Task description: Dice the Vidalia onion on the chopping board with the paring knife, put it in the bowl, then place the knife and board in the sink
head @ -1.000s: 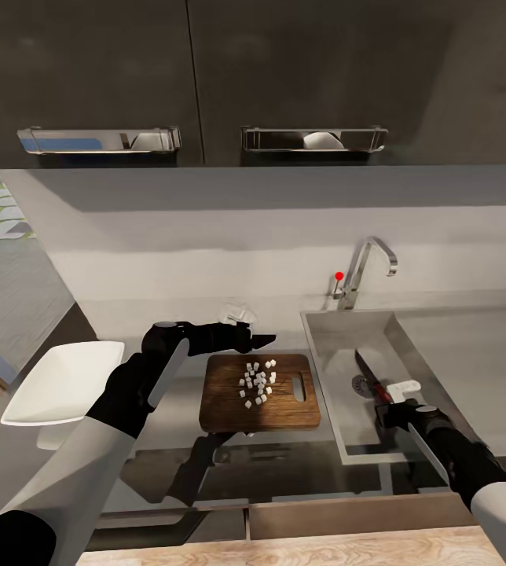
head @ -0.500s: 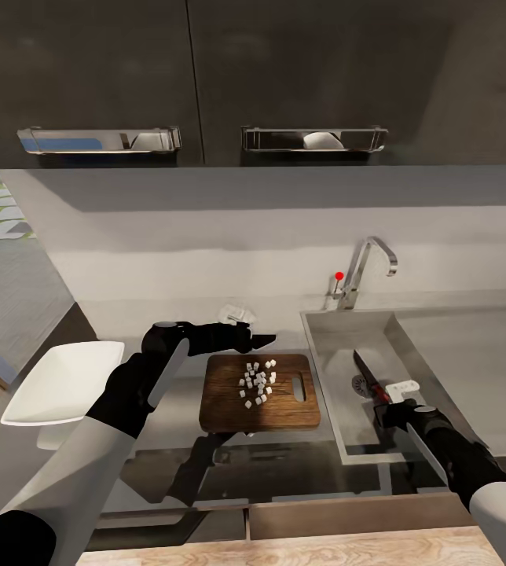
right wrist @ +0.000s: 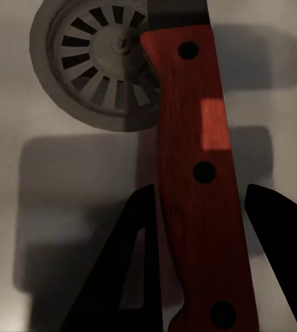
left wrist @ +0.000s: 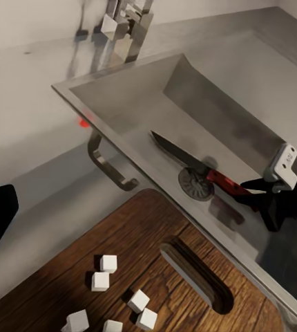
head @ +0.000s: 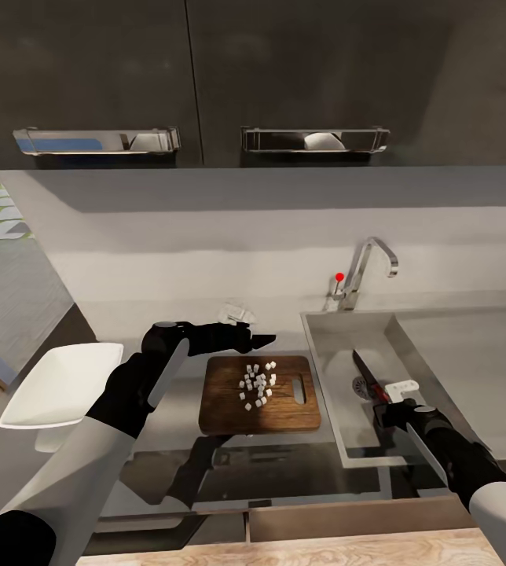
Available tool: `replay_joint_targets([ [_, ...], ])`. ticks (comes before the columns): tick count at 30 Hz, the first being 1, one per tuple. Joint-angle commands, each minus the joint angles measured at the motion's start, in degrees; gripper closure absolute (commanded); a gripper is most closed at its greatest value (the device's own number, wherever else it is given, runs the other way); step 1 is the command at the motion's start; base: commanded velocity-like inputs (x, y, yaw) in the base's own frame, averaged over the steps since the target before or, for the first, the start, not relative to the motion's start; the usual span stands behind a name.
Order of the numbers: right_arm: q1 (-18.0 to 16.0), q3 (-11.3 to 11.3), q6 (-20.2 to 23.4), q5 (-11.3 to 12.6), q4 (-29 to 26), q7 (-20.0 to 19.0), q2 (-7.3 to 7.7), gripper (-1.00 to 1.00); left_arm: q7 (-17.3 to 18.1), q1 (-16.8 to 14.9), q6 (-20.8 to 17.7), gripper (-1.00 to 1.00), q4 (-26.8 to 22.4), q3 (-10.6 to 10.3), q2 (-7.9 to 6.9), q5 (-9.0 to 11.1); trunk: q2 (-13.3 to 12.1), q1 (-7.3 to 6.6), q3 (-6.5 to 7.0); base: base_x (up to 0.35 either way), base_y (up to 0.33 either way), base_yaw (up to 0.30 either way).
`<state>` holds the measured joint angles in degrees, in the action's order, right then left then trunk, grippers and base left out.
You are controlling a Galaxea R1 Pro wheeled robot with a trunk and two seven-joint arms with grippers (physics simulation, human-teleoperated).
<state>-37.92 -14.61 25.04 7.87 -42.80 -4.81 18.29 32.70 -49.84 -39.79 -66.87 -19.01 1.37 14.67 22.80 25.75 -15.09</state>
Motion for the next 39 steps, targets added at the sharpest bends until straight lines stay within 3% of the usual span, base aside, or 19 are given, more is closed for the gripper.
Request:
replay_joint_targets([
  [1,-0.05,-0.25,0.27,0.57,-0.07,0.15,0.08,1.00,-0.01,-0.05,-0.39,-1.00,-0.02,0.02,-0.01,0.27,0.12,0.03,-0.11,0.003,0.000,0.000],
  [5,-0.04,-0.59,0.19,0.57,-0.13,0.05,0.04,1.00,-0.01,-0.05,-0.38,-1.00,-0.02,0.02,-0.01,0.27,0.12,0.03,-0.11,0.001,0.000,0.000],
  [6,-0.04,-1.32,0.14,0.57,-0.17,0.02,0.06,1.00,-0.01,-0.06,-0.38,-1.00,-0.02,0.02,-0.01,0.27,0.12,0.03,-0.11,0.000,0.000,0.000],
  [7,-0.03,-4.20,0.10,0.57,-0.37,0.01,0.02,1.00,-0.01,-0.05,-0.37,-1.00,-0.02,0.02,-0.01,0.27,0.12,0.03,-0.11,0.000,0.000,0.000],
  [11,-0.02,-5.24,0.10,0.57,-0.57,0.05,0.02,1.00,-0.01,-0.04,-0.37,-1.00,-0.02,0.02,-0.04,0.27,0.12,0.03,-0.18,0.000,0.000,0.000],
  [36,-0.03,-5.61,0.13,0.57,-0.80,0.15,0.04,1.00,-0.01,-0.05,-0.38,-1.00,-0.02,0.02,-0.02,0.27,0.12,0.03,-0.63,0.000,0.000,0.000],
  [37,-0.02,-5.61,0.15,0.57,-0.80,0.15,0.04,-1.00,-0.01,-0.04,-0.38,-1.00,-0.02,0.02,-0.03,0.27,0.12,0.03,-0.63,0.000,0.000,0.000],
  [39,-0.02,-5.61,0.11,0.57,-0.80,0.15,0.05,-1.00,-0.01,-0.05,-0.37,-1.00,-0.02,0.02,-0.02,0.27,0.12,0.03,-0.63,0.000,0.000,0.000],
])
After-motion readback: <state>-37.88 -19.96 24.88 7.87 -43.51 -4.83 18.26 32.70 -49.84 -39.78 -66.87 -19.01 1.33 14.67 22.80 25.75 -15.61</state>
